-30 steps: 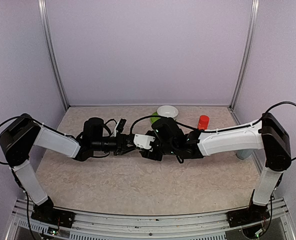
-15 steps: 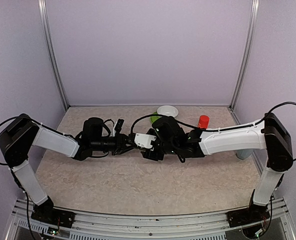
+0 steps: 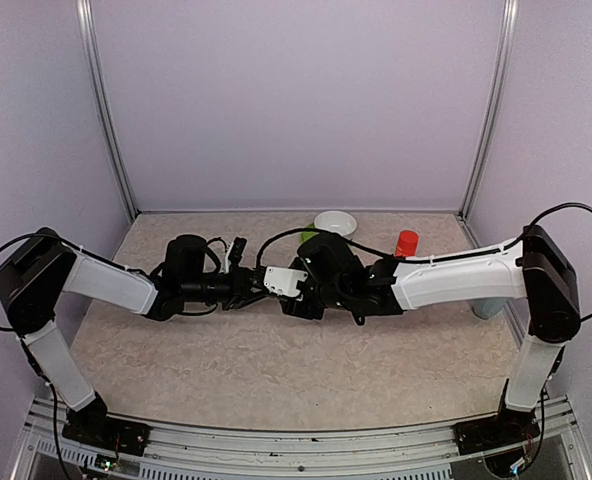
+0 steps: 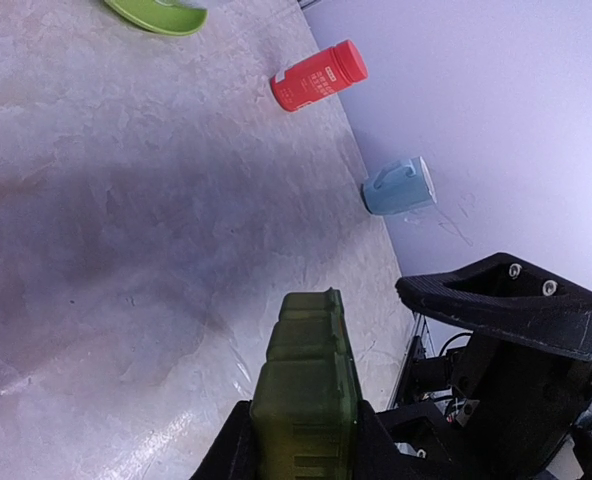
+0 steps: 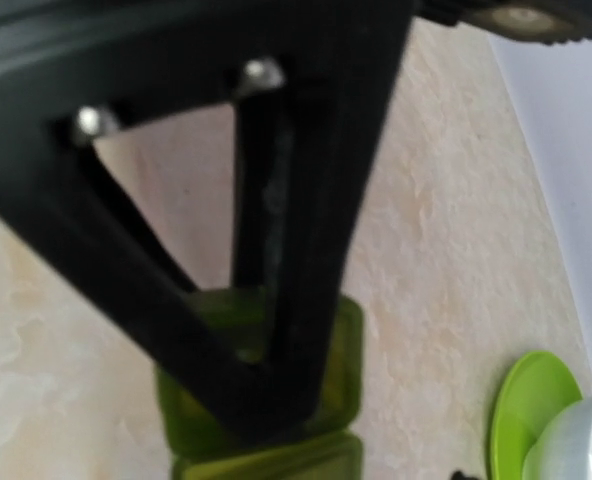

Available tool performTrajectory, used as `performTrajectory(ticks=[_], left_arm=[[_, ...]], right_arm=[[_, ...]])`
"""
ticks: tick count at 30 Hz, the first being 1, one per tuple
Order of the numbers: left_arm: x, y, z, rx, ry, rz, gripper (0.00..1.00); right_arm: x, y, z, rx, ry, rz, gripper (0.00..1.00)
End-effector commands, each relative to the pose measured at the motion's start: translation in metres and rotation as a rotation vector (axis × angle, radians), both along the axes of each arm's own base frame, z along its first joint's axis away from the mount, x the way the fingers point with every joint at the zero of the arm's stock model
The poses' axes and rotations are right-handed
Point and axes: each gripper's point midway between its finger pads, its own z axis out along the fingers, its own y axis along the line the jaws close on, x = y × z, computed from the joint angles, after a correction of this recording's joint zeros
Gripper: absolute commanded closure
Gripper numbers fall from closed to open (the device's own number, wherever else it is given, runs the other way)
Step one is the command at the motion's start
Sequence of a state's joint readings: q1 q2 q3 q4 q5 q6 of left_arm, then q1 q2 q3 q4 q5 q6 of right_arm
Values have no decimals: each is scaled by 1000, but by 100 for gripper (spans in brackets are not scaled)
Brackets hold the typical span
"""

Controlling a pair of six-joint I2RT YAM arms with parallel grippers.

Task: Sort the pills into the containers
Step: Open the lid of the pill container from the compartment of the pill container.

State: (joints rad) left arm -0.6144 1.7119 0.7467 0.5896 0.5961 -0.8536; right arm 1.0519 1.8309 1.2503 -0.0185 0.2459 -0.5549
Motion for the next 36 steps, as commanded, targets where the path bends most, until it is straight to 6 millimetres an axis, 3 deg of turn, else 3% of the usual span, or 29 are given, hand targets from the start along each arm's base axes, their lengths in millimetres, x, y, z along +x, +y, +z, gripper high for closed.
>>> performTrajectory(ticks=[1, 10, 20, 26, 36], left_arm=[[-1, 5, 6, 9, -36, 3, 80], [-1, 4, 3, 14, -28, 1, 80], [-2, 4, -3, 39, -24, -5, 80], [-3, 2, -4, 51, -34, -15, 80], [-8, -4, 6, 62, -80, -49, 80]], right_arm=[[3, 3, 11, 3, -35, -21, 36], [14, -3, 19, 5, -86, -81, 46], [21, -9, 41, 51, -147, -115, 46], [36, -16, 49, 70, -171, -179, 42], [59, -23, 39, 46, -150, -235, 40]])
